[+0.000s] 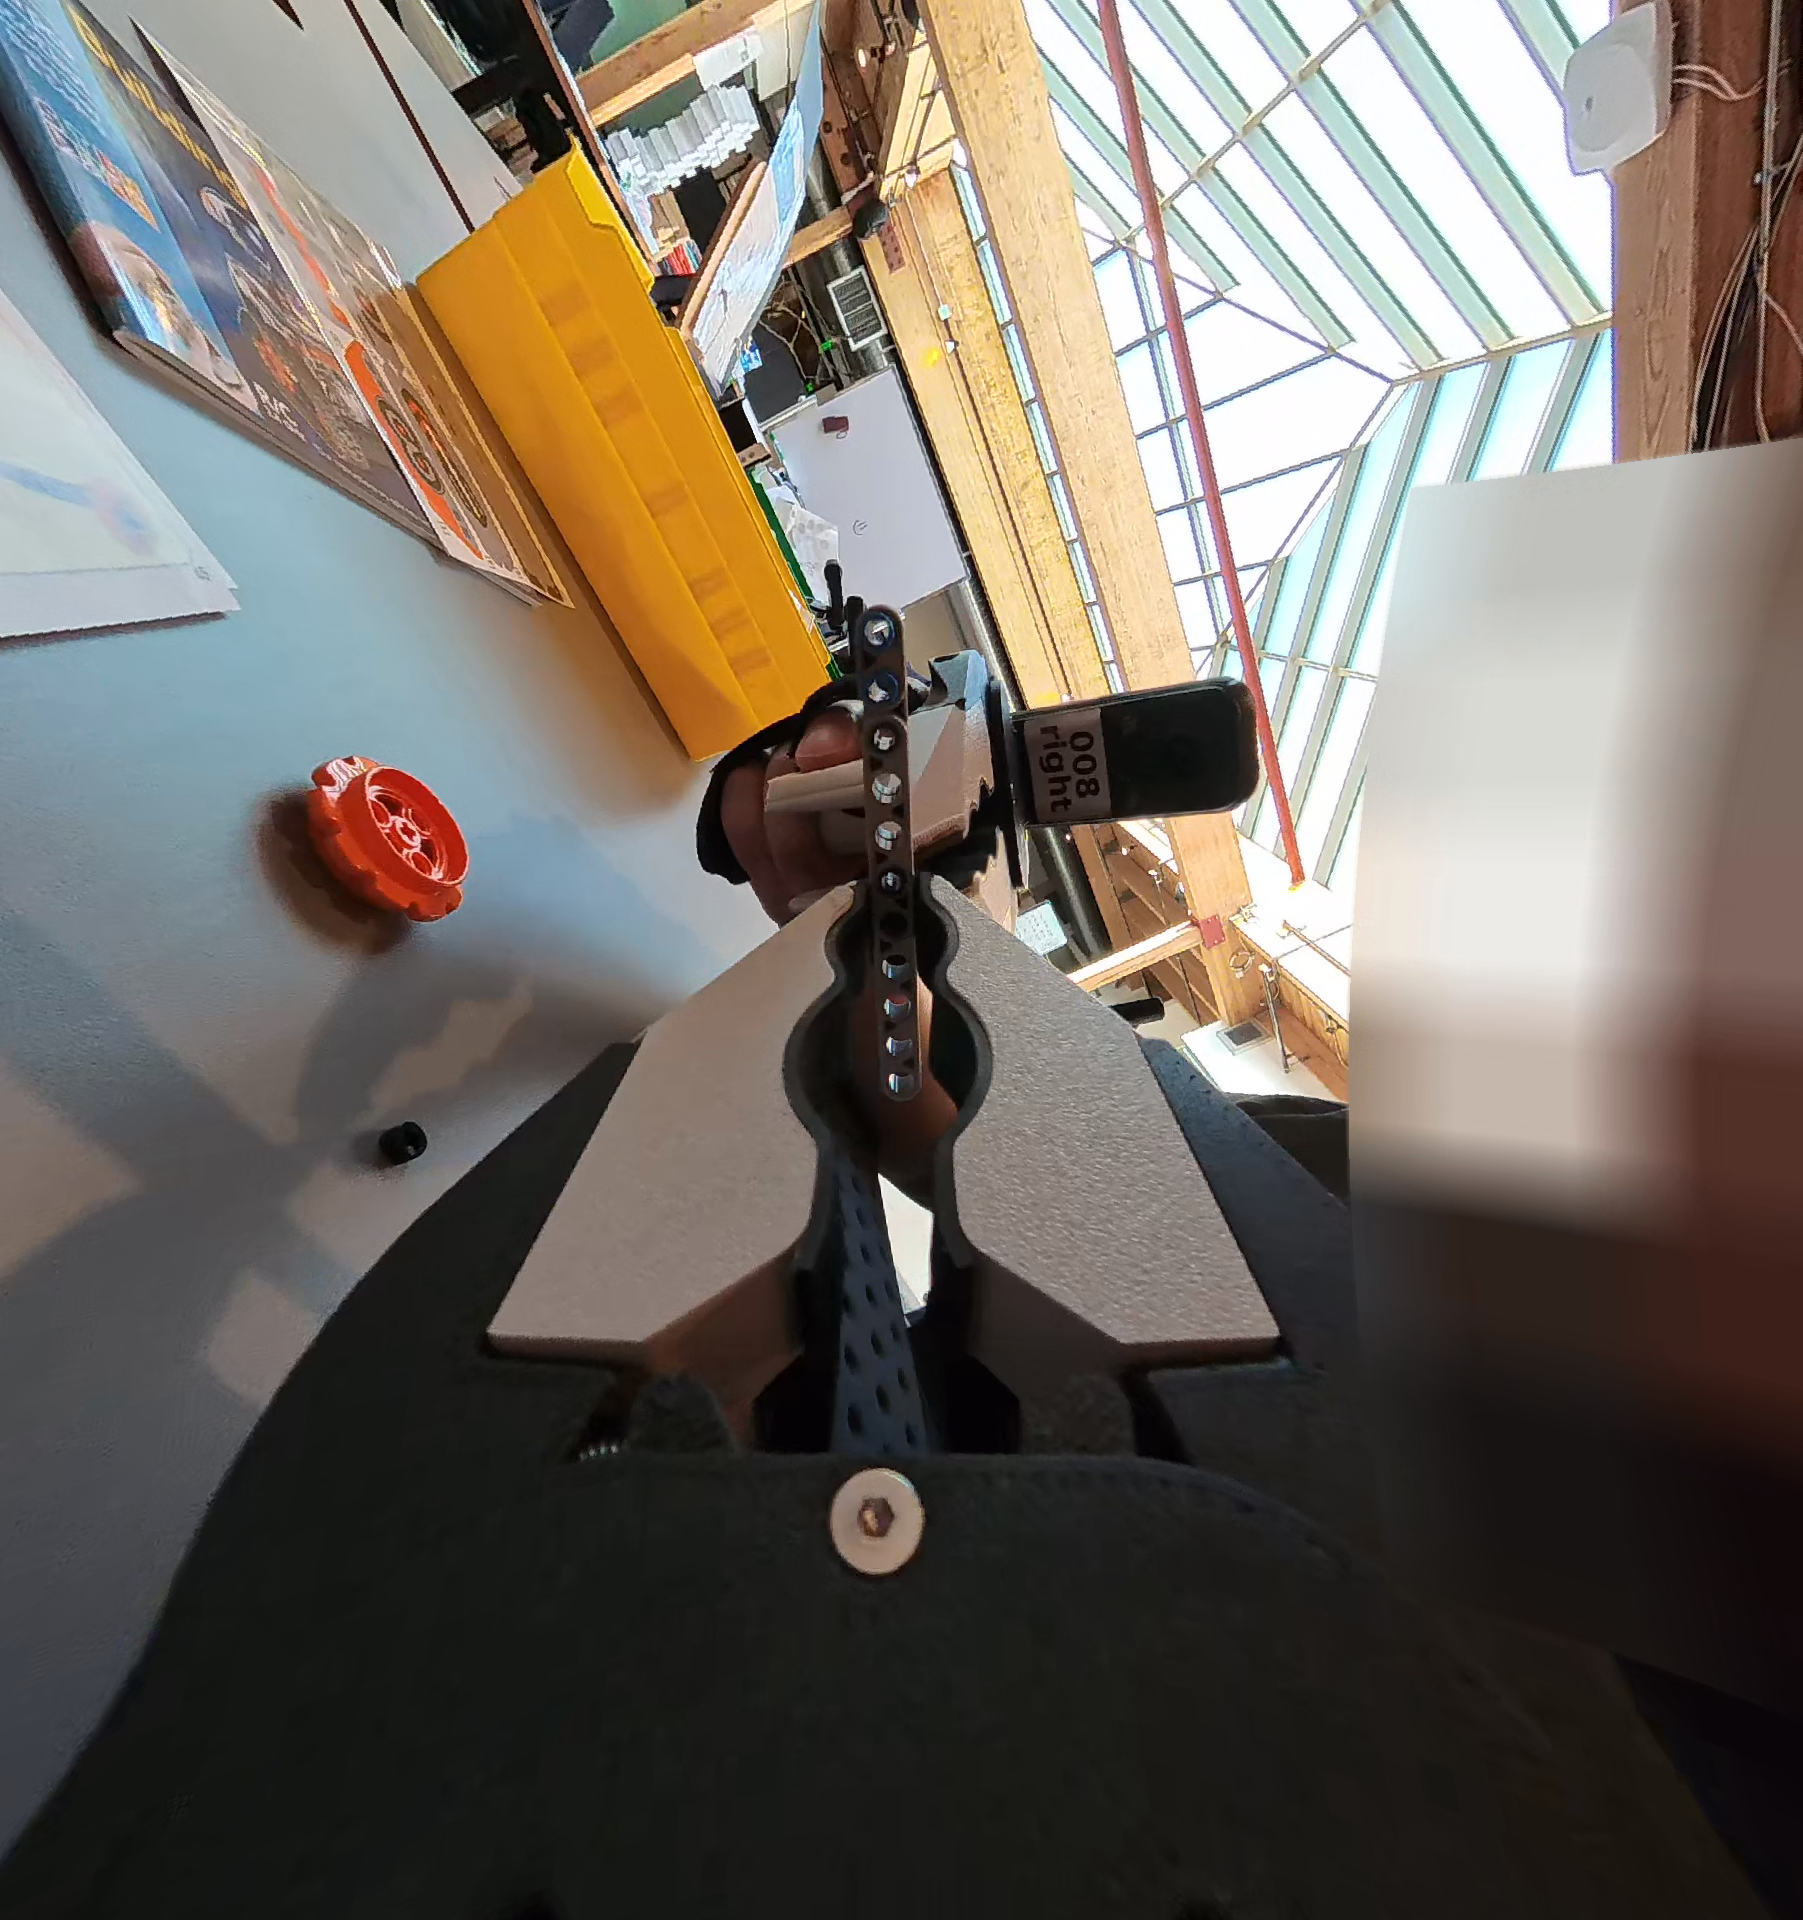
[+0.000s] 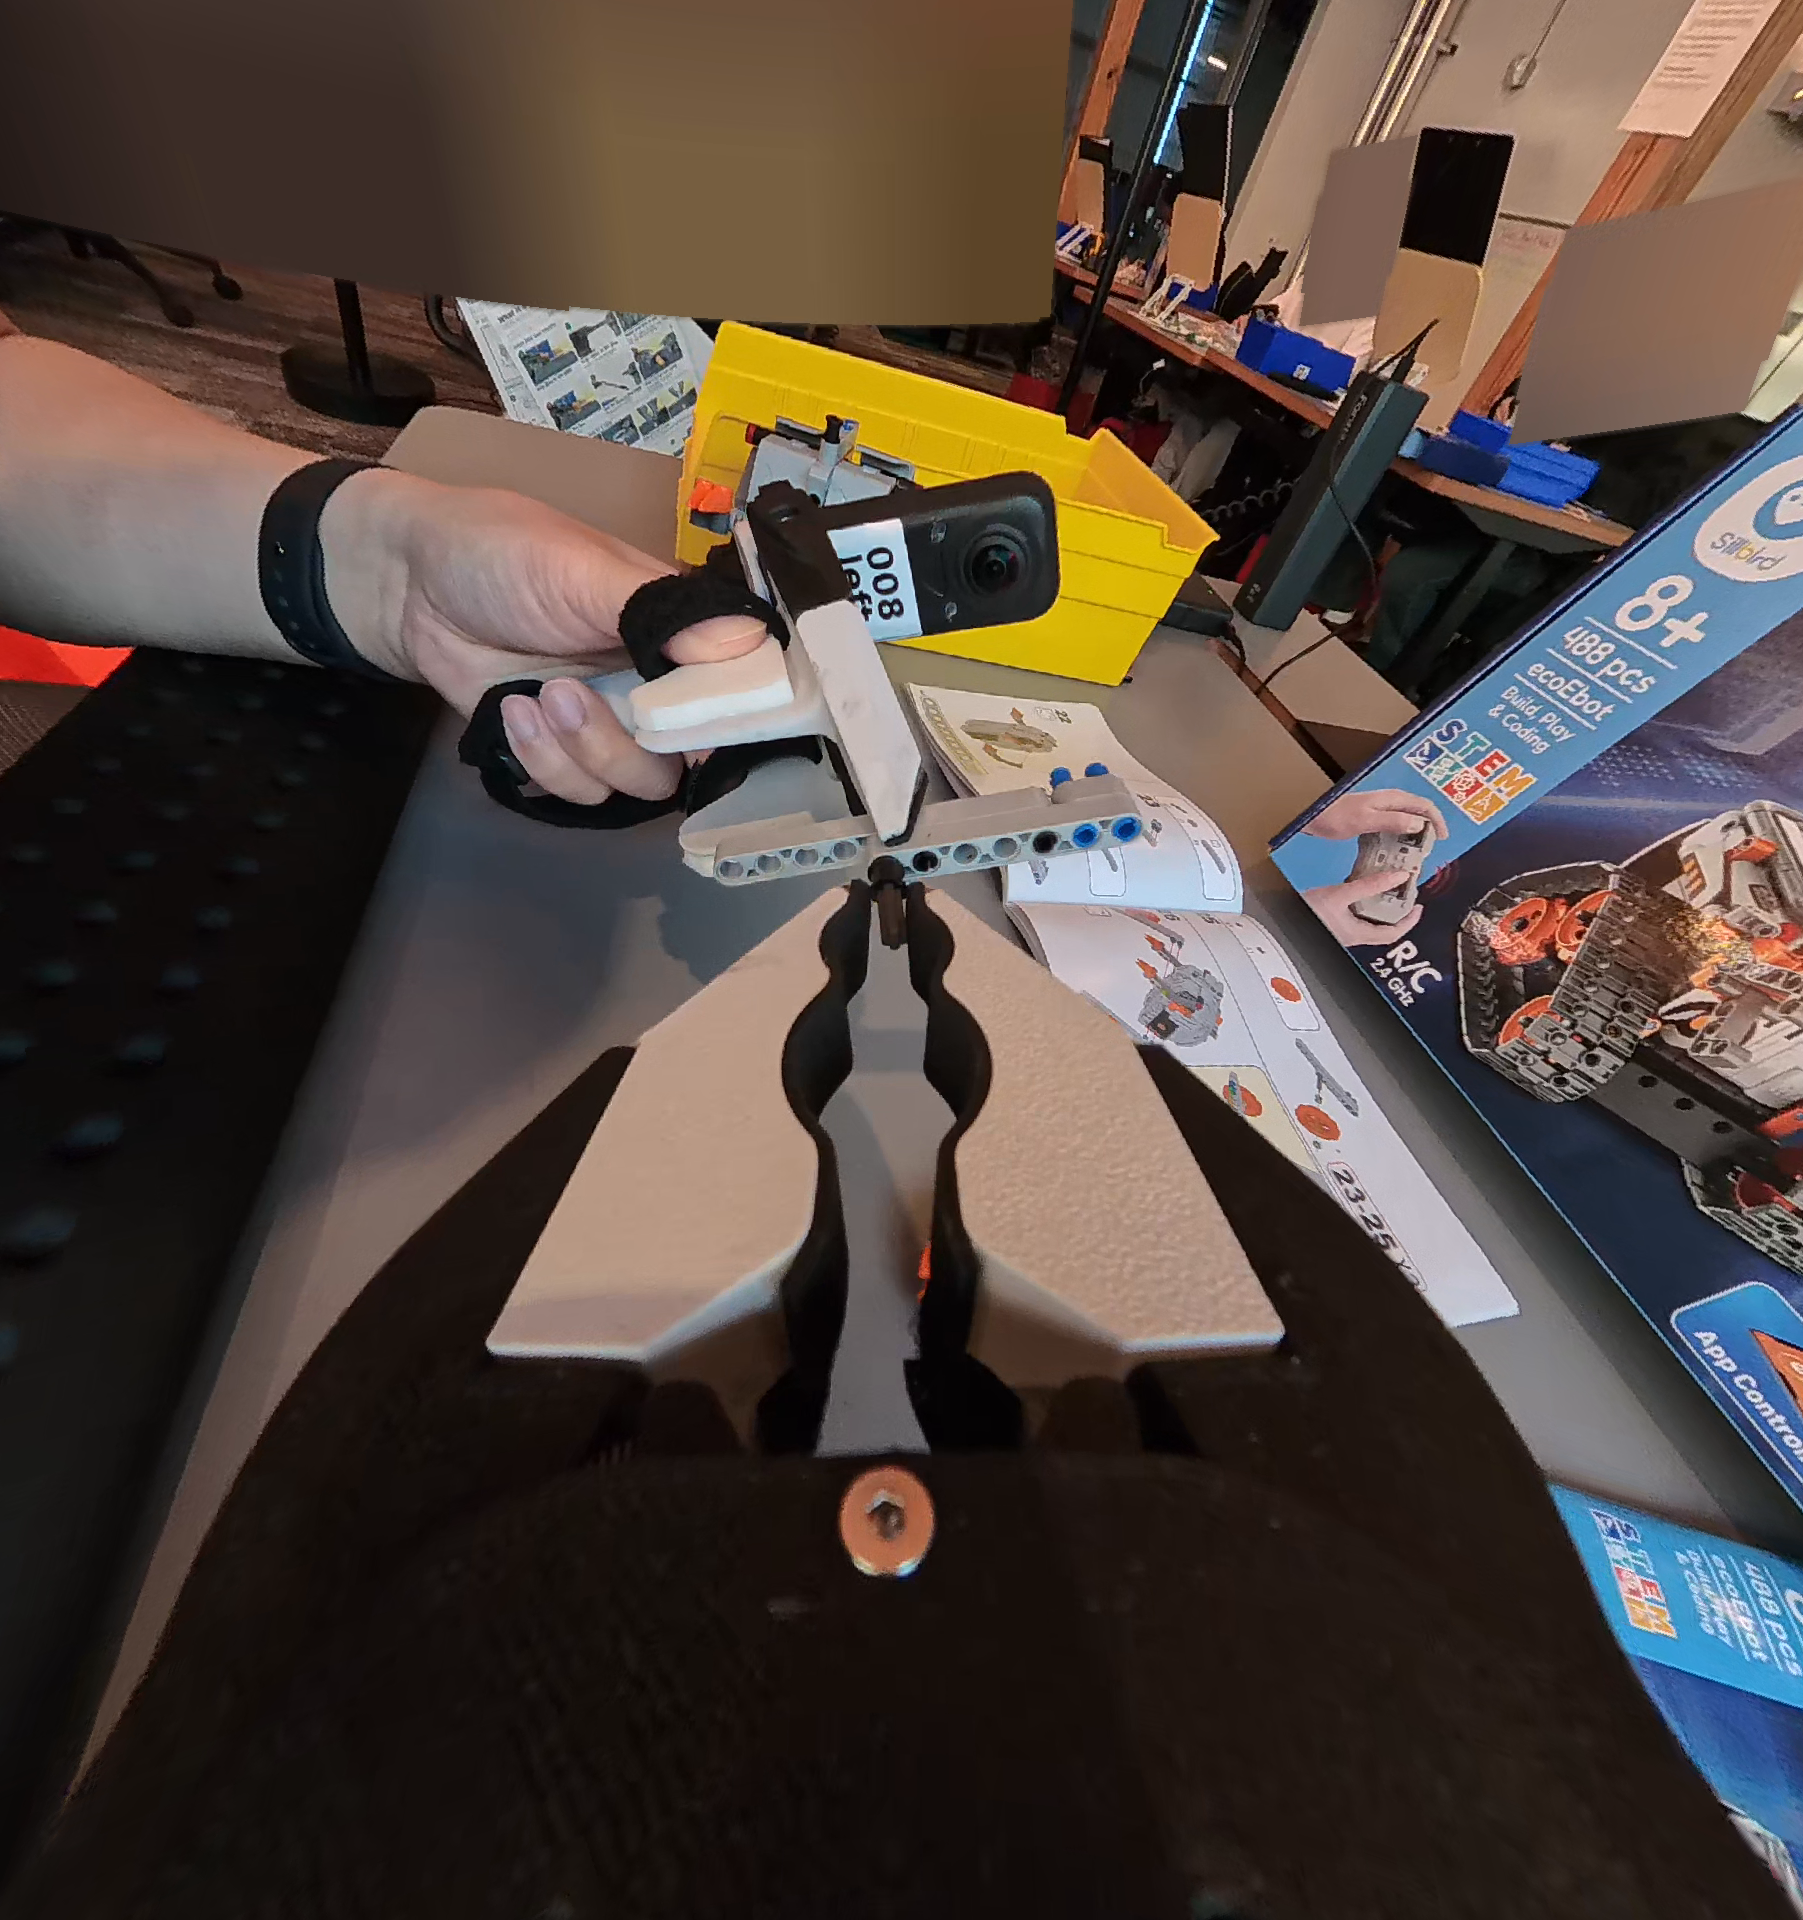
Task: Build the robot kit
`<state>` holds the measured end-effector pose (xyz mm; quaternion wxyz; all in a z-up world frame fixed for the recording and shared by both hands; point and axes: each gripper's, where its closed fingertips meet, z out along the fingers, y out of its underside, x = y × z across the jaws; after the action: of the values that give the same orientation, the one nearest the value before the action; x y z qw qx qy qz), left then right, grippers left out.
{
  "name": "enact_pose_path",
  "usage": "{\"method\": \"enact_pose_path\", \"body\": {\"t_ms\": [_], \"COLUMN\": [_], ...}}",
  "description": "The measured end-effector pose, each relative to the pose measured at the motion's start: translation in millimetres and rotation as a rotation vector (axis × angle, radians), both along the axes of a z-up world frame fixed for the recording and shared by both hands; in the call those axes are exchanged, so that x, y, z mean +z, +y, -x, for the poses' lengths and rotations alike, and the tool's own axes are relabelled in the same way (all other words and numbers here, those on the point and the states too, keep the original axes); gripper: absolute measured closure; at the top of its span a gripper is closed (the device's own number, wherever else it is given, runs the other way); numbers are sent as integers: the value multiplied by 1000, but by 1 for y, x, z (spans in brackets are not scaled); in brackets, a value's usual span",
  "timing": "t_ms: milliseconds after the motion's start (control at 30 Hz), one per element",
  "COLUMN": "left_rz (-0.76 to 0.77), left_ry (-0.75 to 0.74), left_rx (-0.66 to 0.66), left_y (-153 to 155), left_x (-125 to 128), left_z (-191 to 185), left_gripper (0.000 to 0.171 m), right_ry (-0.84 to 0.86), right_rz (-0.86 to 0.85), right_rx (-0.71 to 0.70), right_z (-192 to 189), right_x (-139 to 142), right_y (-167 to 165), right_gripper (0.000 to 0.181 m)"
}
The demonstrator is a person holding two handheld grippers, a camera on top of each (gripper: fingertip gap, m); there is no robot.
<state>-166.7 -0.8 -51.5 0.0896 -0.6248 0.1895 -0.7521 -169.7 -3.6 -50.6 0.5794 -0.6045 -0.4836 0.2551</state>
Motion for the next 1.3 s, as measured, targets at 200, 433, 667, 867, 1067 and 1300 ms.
{"method": "enact_pose_path", "body": {"t_ms": [200,433,667,867,1067,1300], "left_rz": [0,1,7,13,1,-32], "left_ry": [1,1,-14,-7,-5,-16], "left_rx": [-2,-2,-10,-11,-3,-12], "left_y": [-1,-1,-2,-3,-3,-4], "left_x": [0,0,2,0,1,9], "left_z": [-1,-1,-1,-1,-1,-1], "left_gripper": [167,167,167,167,167,167], "right_ry": [19,15,56,53,55,40], "right_rz": [18,23,43,48,41,-10], "right_rx": [14,15,30,37,36,27], "right_z": [0,0,1,1,1,-1], "right_x": [1,0,3,1,2,9], "right_y": [-1,-1,-2,-2,-2,-3], "right_gripper": [177,177,178,178,178,177]}}
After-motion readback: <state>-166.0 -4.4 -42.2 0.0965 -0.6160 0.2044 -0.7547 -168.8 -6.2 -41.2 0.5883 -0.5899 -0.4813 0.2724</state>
